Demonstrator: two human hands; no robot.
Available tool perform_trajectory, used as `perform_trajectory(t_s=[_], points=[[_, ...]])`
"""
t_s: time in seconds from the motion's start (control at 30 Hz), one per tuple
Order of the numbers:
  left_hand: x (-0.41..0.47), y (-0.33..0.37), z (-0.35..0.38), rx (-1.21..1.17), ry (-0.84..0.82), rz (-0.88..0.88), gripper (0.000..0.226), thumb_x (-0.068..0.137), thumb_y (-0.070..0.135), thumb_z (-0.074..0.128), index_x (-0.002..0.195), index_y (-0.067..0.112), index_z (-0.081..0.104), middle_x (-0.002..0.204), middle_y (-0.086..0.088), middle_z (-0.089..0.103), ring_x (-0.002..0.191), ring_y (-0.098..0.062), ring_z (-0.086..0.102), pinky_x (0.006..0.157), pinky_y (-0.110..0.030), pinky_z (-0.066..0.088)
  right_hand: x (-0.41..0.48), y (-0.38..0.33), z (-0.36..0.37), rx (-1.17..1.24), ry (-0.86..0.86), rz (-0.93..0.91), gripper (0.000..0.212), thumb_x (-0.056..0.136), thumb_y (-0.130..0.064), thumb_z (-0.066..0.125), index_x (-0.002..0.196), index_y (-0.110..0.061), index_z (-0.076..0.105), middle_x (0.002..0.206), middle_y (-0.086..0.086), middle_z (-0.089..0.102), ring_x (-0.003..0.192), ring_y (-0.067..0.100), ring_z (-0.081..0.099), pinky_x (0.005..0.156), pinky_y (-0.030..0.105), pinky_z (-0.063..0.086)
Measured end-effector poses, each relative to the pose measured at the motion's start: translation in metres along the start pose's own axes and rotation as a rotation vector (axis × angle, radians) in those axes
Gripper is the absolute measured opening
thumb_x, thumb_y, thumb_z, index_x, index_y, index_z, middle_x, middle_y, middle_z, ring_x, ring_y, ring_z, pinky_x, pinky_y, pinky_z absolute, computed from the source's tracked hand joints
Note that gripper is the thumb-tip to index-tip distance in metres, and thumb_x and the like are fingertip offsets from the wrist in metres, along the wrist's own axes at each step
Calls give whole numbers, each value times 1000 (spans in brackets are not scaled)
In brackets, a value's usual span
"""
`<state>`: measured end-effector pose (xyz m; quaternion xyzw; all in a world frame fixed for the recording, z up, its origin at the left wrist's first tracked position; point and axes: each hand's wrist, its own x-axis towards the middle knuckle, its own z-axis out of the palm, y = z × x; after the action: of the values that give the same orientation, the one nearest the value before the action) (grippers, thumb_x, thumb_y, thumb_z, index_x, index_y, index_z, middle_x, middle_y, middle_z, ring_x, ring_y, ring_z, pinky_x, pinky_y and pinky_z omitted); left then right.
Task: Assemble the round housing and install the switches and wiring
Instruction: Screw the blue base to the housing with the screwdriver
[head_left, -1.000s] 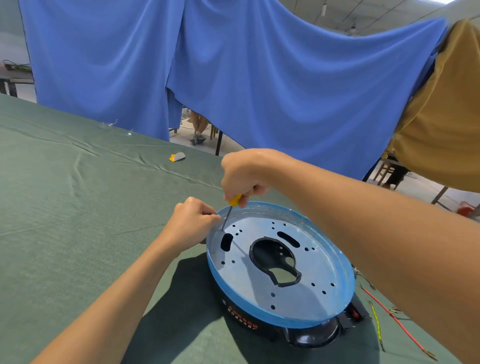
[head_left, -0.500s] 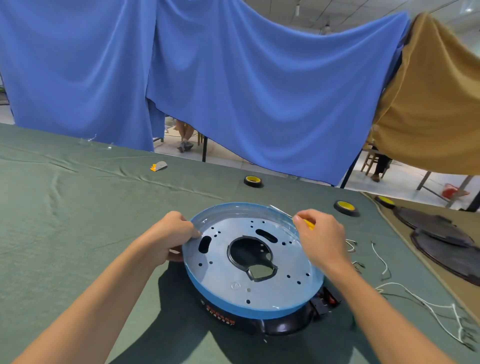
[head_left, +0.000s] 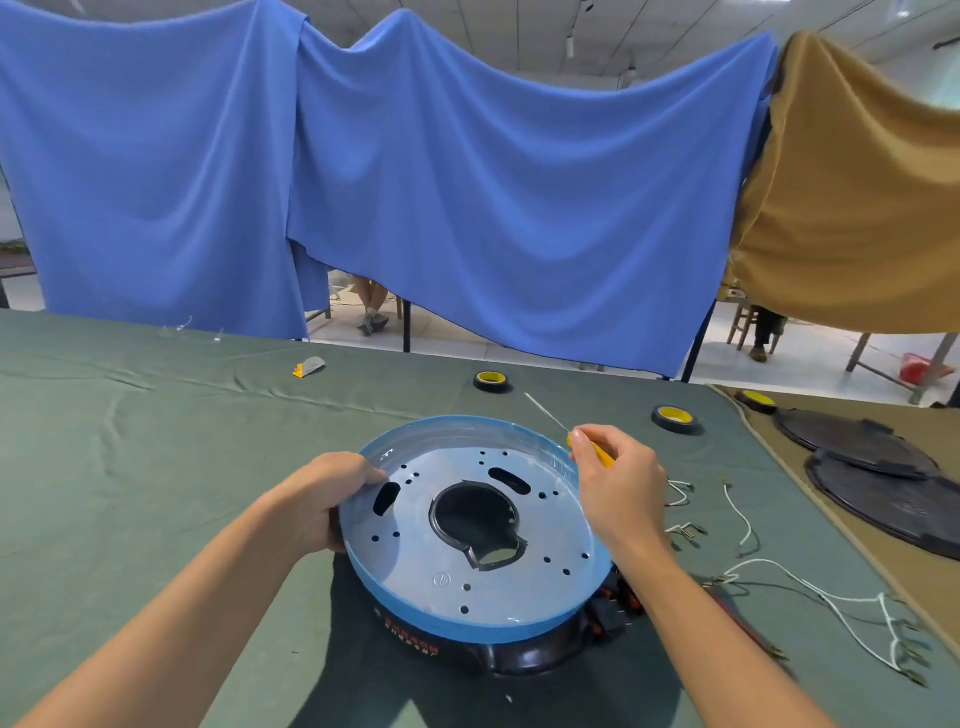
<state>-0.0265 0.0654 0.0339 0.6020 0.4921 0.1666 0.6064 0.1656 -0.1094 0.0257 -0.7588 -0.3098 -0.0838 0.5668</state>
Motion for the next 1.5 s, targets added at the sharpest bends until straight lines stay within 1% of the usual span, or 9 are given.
perform_trajectory(t_s=[0.13,0.3,0.4,0.53,0.7,0.93,1.13,1.27,1.5], points=[[-5,6,3,-54,29,7,20,95,10,55,110,-4,59,90,-21,68,74,-35,63,71,-43,49,-2,0,-4,37,-5,8,14,95,-27,58,93,-21,70,79,-13,67,79,4,62,62,18,43],[-14,23,6,-173,128,88,8,93,2,56,91,-5,59,75,-18,67,55,-31,62,48,-33,49,-1,1,-14,150,31,91,11,94,-23,59,88,-24,68,80,-11,69,79,7,63,69,27,48],[-18,39,1,-227,251,202,13,91,-2,56,79,-5,54,78,-17,63,61,-32,57,60,-36,48,1,2,-23,294,50,219,14,94,-19,59,85,-20,68,75,-5,69,65,9,59,67,29,46],[-20,55,-8,-162,417,380,20,88,2,56,73,9,45,76,-13,45,70,-28,40,65,-38,34,4,0,-34,506,-4,442,13,95,-16,58,89,-11,68,71,3,67,48,11,45,50,25,40],[-39,64,-1,-55,613,612,15,92,16,58,98,13,44,87,-6,55,82,-30,53,58,-34,37,6,-9,-41,729,-97,664,16,95,-20,60,85,-9,64,63,5,70,37,7,42,37,17,35],[-65,59,27,283,780,1155,33,74,-16,62,96,7,50,91,-11,53,85,-27,42,73,-28,28,-1,-10,-52,999,-205,878,16,94,-23,61,93,-7,62,75,8,73,34,6,46,34,13,37],[-58,40,45,698,931,1461,44,51,-21,65,90,-2,55,107,-32,59,90,-50,57,74,-52,49,-5,-5,-63,1060,-276,865,30,88,-26,68,103,-1,68,85,6,75,45,6,58,41,16,49],[-37,17,47,881,998,1585,37,66,-18,53,96,3,48,110,-35,58,99,-48,53,81,-52,44,-4,-2,-64,1004,-286,744,30,87,-17,69,109,3,66,91,12,75,53,10,61,45,18,53],[-13,-18,50,1004,866,1694,13,93,-1,38,99,3,49,113,-31,59,104,-45,50,87,-50,42,0,6,-51,985,-341,645,23,93,-9,60,111,6,62,87,19,72,63,20,67,52,26,57]])
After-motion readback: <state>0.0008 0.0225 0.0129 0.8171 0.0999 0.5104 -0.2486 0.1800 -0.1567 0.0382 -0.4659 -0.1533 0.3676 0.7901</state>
